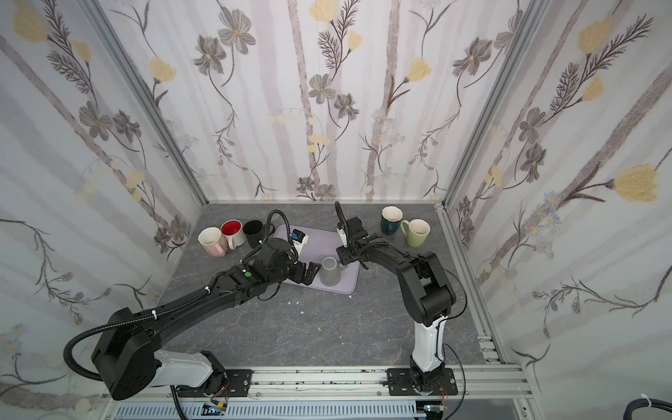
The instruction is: Turn the mug right side up
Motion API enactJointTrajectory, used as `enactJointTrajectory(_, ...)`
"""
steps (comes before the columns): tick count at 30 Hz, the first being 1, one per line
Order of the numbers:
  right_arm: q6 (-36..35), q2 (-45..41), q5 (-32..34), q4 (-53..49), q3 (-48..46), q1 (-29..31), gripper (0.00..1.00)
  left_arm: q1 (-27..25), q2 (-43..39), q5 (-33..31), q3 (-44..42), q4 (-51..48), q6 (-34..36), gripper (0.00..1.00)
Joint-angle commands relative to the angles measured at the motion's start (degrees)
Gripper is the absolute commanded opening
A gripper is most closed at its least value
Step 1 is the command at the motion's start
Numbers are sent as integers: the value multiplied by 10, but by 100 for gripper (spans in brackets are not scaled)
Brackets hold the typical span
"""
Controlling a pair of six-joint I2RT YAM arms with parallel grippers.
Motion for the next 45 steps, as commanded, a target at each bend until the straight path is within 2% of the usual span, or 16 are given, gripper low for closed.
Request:
enactJointTrajectory(1, 7, -11, 0, 7, -13, 2, 59, 0, 2, -4, 5, 19, -3, 100)
enactJointTrajectory(14, 53, -60, 24, 27, -94, 34, 56, 0, 16, 0, 6, 28, -7, 100)
enactJointTrajectory(19, 58, -82, 31, 4, -103, 50, 57, 0, 19, 0, 7, 29, -5, 100)
enactJointTrajectory(33, -20, -149, -26, -15, -146, 75, 59, 0, -17, -3, -12, 45, -13, 100)
enactJointTrajectory(38, -29, -158, -64, 6, -157, 83, 58, 0, -30, -6, -21, 51, -18, 100)
enactJointTrajectory(45, -26, -142, -73, 17, -150, 98, 54, 1, -52, -25, -37, 64, -17, 100)
